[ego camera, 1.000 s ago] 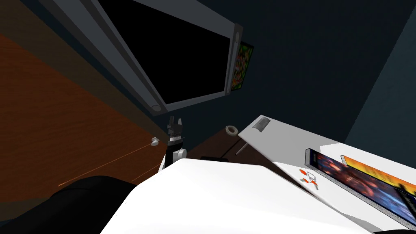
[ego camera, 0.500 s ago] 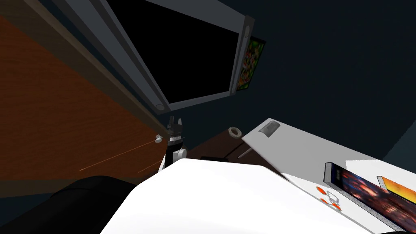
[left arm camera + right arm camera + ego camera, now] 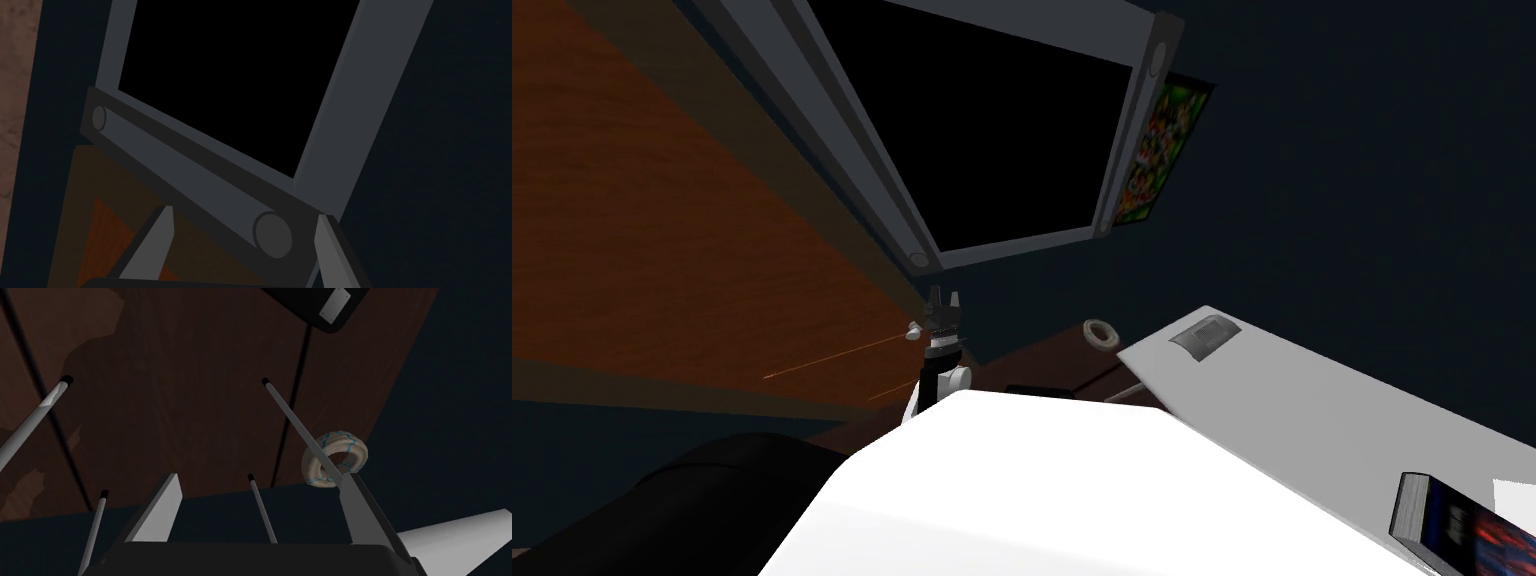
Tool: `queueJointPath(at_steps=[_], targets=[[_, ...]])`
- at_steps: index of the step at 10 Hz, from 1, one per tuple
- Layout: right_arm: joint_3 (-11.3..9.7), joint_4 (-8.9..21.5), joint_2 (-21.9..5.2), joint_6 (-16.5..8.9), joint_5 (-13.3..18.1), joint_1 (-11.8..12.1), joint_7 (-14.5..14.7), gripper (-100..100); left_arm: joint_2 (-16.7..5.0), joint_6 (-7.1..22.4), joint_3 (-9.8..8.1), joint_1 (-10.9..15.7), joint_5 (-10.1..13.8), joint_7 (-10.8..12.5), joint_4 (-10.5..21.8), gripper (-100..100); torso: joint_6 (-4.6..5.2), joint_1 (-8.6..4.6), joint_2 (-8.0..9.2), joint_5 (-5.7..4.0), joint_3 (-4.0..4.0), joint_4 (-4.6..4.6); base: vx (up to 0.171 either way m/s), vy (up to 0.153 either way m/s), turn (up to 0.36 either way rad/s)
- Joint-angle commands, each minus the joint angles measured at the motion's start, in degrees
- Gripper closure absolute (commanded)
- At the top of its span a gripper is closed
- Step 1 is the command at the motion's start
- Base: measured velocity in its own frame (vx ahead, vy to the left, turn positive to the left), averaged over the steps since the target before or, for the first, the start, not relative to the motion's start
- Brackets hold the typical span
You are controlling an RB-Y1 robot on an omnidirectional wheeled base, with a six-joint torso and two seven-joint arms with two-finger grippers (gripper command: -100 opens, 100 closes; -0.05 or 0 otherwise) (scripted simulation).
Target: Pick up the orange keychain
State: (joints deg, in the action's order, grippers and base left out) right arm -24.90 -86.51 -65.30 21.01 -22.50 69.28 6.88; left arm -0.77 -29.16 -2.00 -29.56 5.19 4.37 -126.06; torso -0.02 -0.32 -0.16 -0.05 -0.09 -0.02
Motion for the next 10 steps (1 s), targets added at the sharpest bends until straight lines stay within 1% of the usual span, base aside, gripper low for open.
queueJointPath(at_steps=[1, 2, 4, 5, 6, 8, 9, 10], targets=[[-1.26, 2.13, -1.29, 1.29, -0.50, 0.79, 0.14, -100, 0.00, 0.00, 0.00, 0.00, 0.00, 0.00, 0.00, 0, 0.00, 0.00, 0.00, 0.00, 0.00, 0.00, 0.044, -0.072, 0.102], [-2.53, 3.19, -2.99, 1.16, -1.50, 1.63, 0.40, -100, 0.00, 0.00, -0.01, -0.01, 0.00, 0.00, 0.00, 0, 0.09, 0.07, 0.03, 0.00, 0.02, 0.01, 0.043, -0.070, 0.121], [-4.71, 5.08, -5.83, 0.94, -3.25, 2.69, 0.86, -100, 0.00, 0.00, 0.00, 0.00, 0.00, 0.00, 0.00, 0, 0.02, -0.04, -0.01, -0.01, 0.00, 0.00, 0.054, -0.119, 0.228], [-5.59, 5.93, -6.93, 0.85, -3.99, 2.92, 1.05, -100, 0.00, 0.00, -0.01, -0.01, 0.00, 0.00, 0.00, 0, 0.04, -0.12, -0.03, -0.03, -0.02, 0.00, 0.048, -0.132, 0.159], [-6.87, 7.39, -8.38, 0.73, -5.18, 2.87, 1.35, -100, -0.01, 0.00, -0.01, -0.01, 0.00, 0.00, 0.00, 0, 0.04, -0.15, -0.03, -0.04, -0.01, 0.00, 0.055, -0.182, 0.247], [-7.77, 8.77, -9.04, 0.66, -6.26, 1.94, 1.60, -100, -0.01, 0.00, -0.02, -0.02, 0.00, 0.00, 0.00, 0, 0.05, -0.38, -0.09, -0.11, -0.05, -0.01, 0.055, -0.207, 0.168], [-7.45, 8.31, -9.04, 0.95, -5.90, 2.37, 1.30, -100, -0.01, 0.00, -0.02, -0.01, 0.00, 0.00, 0.00, 0, 0.03, -0.45, -0.07, -0.12, -0.04, -0.01, 0.017, -0.105, 0.054], [-7.43, 8.33, -9.14, 0.86, -6.00, 2.35, 1.39, 0, 0.00, 0.00, -0.01, -0.02, 0.00, 0.00, 0.00, 0, 0.09, -0.08, 0.02, -0.07, 0.02, 0.02, 0.004, -0.020, -0.001]])
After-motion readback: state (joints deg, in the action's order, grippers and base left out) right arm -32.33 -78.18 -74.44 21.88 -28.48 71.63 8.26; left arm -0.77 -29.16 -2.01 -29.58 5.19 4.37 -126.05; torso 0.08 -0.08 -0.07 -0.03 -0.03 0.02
